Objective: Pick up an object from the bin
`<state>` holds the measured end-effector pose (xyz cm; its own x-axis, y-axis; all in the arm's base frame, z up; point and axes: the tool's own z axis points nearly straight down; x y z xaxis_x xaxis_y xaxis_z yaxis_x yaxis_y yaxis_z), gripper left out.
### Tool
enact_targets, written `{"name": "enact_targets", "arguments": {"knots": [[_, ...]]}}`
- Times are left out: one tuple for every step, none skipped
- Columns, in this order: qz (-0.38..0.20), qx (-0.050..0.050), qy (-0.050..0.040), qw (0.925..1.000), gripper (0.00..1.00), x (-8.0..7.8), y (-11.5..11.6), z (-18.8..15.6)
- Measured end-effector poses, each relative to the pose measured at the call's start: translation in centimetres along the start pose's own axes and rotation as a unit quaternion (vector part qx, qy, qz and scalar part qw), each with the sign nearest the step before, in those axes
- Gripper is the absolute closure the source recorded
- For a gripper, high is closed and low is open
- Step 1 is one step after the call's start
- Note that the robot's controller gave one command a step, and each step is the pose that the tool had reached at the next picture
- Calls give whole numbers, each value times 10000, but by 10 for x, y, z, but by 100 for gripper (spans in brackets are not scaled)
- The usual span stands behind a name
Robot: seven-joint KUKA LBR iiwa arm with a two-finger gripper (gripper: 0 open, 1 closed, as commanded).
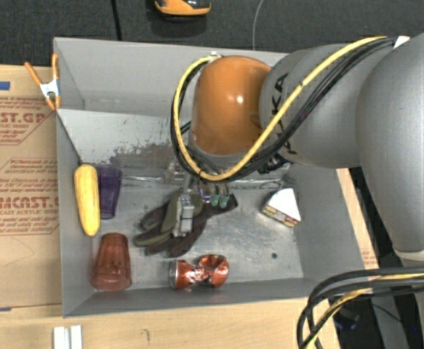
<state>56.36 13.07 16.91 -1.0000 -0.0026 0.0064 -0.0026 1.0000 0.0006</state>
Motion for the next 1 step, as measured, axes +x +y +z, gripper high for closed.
{"name": "enact_targets", "arguments": {"knots": [[7,-5,-38,10000,0,-2,-1,-5]]}}
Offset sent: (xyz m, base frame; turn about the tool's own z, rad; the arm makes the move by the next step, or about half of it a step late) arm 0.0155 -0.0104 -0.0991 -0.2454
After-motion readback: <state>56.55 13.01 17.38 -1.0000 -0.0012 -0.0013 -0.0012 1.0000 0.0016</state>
